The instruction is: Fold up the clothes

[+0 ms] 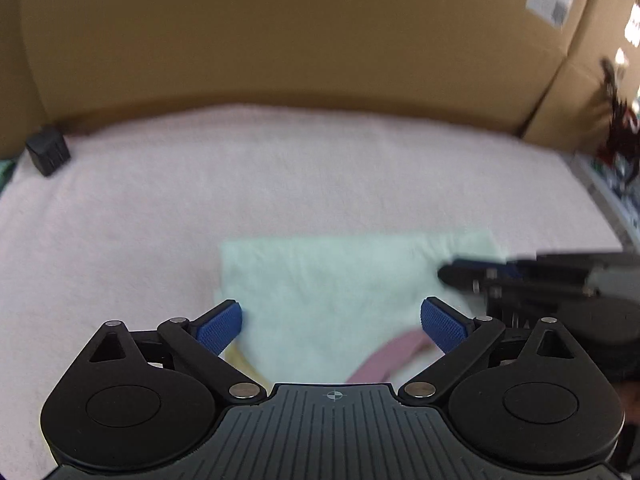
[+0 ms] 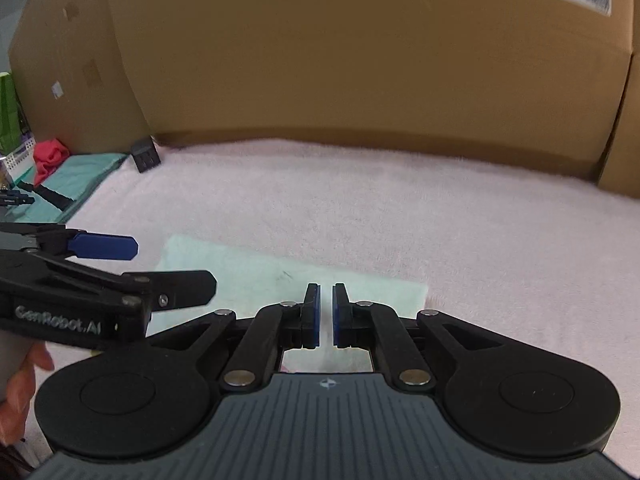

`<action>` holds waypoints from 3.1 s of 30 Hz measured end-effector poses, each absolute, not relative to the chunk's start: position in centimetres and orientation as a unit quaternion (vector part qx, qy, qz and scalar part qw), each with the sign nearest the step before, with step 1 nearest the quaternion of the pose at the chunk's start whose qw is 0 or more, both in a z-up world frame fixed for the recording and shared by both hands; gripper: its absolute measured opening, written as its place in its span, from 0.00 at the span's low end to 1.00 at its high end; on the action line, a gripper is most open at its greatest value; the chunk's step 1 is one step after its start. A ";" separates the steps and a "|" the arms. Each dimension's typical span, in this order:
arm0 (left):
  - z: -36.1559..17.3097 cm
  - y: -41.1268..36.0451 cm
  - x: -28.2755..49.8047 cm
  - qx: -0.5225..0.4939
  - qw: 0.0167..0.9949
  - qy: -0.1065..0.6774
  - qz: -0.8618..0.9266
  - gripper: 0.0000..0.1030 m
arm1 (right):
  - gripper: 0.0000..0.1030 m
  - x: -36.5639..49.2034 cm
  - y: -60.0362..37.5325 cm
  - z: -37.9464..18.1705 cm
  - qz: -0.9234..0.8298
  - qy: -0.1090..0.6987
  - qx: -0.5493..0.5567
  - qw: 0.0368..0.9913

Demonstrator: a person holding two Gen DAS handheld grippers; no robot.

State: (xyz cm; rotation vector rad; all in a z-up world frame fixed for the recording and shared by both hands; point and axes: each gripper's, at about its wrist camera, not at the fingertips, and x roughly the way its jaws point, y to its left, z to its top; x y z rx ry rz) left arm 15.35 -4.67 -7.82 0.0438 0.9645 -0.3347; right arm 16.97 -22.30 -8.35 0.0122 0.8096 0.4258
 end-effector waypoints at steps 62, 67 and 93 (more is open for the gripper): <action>-7.9 -0.9 21.6 -0.282 0.786 0.491 -0.249 1.00 | 0.03 18.2 -25.6 -9.6 0.206 0.407 0.155 0.876; -9.1 1.0 21.7 -0.256 0.796 0.513 -0.194 0.21 | 0.03 18.2 -25.8 -9.7 0.207 0.406 0.157 0.876; -5.1 3.1 19.6 -0.134 0.872 0.463 -0.087 0.15 | 0.00 18.2 -25.6 -9.6 0.207 0.406 0.140 0.879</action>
